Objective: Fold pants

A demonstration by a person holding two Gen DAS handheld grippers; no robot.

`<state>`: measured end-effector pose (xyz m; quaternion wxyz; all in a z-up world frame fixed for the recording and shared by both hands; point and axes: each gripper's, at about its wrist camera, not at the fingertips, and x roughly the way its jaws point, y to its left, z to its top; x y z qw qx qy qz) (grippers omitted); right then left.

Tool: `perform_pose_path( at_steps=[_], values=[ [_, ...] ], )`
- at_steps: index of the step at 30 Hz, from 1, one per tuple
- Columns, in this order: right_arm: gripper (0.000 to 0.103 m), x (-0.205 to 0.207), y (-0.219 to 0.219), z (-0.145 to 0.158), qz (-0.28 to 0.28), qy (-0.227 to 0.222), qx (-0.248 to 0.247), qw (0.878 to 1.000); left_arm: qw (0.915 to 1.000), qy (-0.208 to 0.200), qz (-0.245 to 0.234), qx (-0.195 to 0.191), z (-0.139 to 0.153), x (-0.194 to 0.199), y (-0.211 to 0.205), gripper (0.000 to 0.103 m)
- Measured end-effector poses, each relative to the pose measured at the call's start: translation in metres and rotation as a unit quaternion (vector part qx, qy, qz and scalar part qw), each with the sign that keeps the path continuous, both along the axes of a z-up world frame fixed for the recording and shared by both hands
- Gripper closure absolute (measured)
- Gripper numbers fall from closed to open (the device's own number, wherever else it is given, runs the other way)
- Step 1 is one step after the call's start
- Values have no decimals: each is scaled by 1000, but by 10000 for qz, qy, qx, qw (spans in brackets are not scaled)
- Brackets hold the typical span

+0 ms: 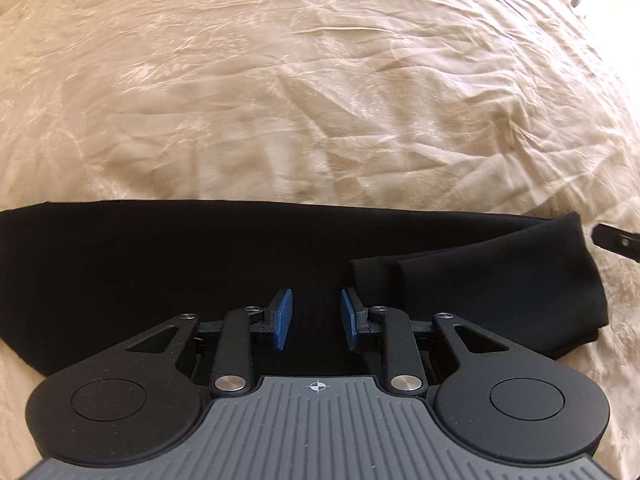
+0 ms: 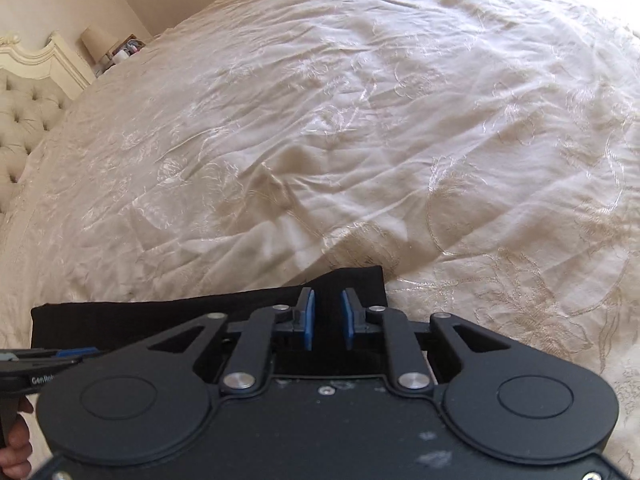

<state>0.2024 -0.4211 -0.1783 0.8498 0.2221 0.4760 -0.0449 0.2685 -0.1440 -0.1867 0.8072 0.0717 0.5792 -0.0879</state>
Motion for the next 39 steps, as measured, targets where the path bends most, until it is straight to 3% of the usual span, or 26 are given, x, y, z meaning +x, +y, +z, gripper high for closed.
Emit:
perform_pose_path(
  at_steps=[3, 9, 14, 20, 23, 27, 29, 32, 39],
  values=[
    [84, -13, 22, 5, 362, 40, -143, 9992, 9995, -6, 303, 115, 5, -5, 18, 77],
    [84, -30, 56, -15, 892, 416, -472, 9940, 9951, 117, 917, 358, 18, -30, 56, 77],
    [77, -32, 71, 12, 1023, -34, -329, 9942, 9876, 56, 1486, 502, 32, -61, 92, 77],
    [72, -34, 128, 48, 1564, -452, -842, 9831, 9803, 75, 1874, 622, 33, -84, 136, 76],
    [69, -39, 164, 57, 1408, -415, -1132, 9827, 9820, 153, 1803, 543, 26, -83, 158, 76],
    [70, -44, 212, 58, 1678, -363, -919, 9809, 9877, 174, 1476, 487, 17, -72, 181, 76],
    [77, -43, 239, 52, 1844, -14, -642, 9808, 9906, 101, 1283, 459, 17, -66, 192, 76],
    [95, -42, 270, 41, 1664, 244, -412, 9849, 9934, -25, 1060, 431, 17, -59, 212, 76],
    [96, -25, 306, 23, 1016, 380, -169, 9940, 9947, -228, 768, 638, 14, -49, 255, 76]
  ],
)
